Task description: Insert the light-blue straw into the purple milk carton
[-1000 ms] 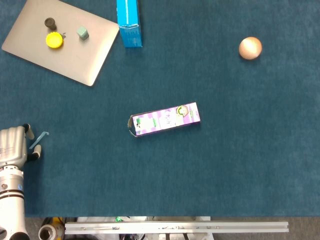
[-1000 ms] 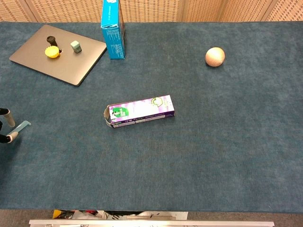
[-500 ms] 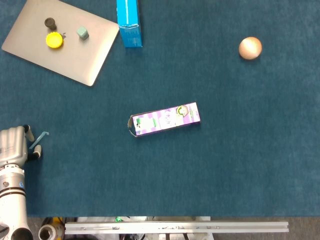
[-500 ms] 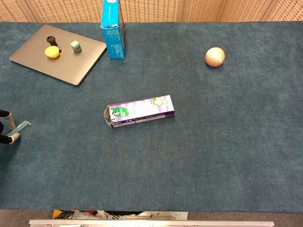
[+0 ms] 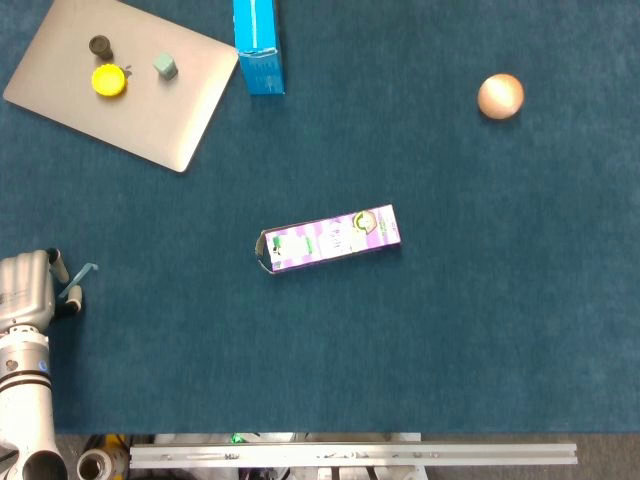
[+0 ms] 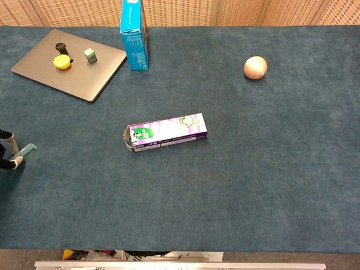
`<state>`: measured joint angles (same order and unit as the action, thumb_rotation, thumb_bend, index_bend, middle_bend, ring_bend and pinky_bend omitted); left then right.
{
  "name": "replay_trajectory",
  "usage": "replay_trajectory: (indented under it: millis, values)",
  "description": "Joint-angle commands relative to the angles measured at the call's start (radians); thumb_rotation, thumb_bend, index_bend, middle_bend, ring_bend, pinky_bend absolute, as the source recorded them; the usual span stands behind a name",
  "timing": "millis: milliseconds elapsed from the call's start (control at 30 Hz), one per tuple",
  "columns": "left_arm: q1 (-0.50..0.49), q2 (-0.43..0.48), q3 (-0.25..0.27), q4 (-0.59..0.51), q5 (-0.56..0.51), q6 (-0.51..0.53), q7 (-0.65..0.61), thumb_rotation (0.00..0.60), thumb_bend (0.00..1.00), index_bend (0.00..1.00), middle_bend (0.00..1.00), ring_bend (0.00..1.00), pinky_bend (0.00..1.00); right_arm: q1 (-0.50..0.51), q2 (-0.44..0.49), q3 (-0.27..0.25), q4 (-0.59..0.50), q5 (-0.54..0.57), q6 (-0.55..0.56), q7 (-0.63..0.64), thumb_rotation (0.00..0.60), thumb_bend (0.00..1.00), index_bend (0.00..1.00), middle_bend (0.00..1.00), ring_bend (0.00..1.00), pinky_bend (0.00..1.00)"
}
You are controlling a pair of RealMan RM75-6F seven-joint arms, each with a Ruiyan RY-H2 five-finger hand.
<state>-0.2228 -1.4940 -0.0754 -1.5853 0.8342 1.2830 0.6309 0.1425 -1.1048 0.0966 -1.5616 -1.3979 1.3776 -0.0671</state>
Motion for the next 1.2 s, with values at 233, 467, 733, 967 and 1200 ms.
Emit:
replay_trajectory:
  millis: [233, 467, 733, 967, 1200]
  values:
    - [-0.006, -0.002, 0.002, 0.003, -0.01, -0.001, 0.003, 0.492, 0.37, 0.52, 0.87, 0.96, 1.0, 0.001, 0.0, 0.001, -0.001, 0.004, -0.003, -0.002, 0.512, 0.46, 0.24, 0.35, 0.24, 0.35]
    - [-0.008, -0.005, 0.004, 0.006, -0.01, 0.001, -0.001, 0.525, 0.38, 0.55, 0.87, 0.96, 1.0, 0.0, 0.001, 0.0, -0.001, 0.005, -0.003, -0.001, 0.513, 0.46, 0.24, 0.35, 0.24, 0.35]
    - [-0.012, 0.0, 0.01, -0.003, 0.005, -0.005, -0.015, 0.537, 0.38, 0.56, 0.88, 0.96, 1.0, -0.003, 0.003, 0.0, -0.005, 0.005, 0.002, -0.004, 0.512, 0.46, 0.24, 0.35, 0.24, 0.35]
    - [-0.05, 0.057, 0.0, -0.054, 0.028, -0.07, -0.033, 0.538, 0.38, 0.57, 0.88, 0.97, 1.0, -0.003, 0.006, 0.002, -0.011, 0.001, 0.006, -0.006, 0.511, 0.46, 0.24, 0.35, 0.24, 0.35]
    - [-0.147, 0.184, -0.037, -0.188, 0.045, -0.195, -0.029, 0.536, 0.39, 0.57, 0.88, 0.97, 1.0, 0.001, 0.003, 0.001, -0.017, -0.007, 0.006, -0.008, 0.512, 0.46, 0.24, 0.35, 0.24, 0.35]
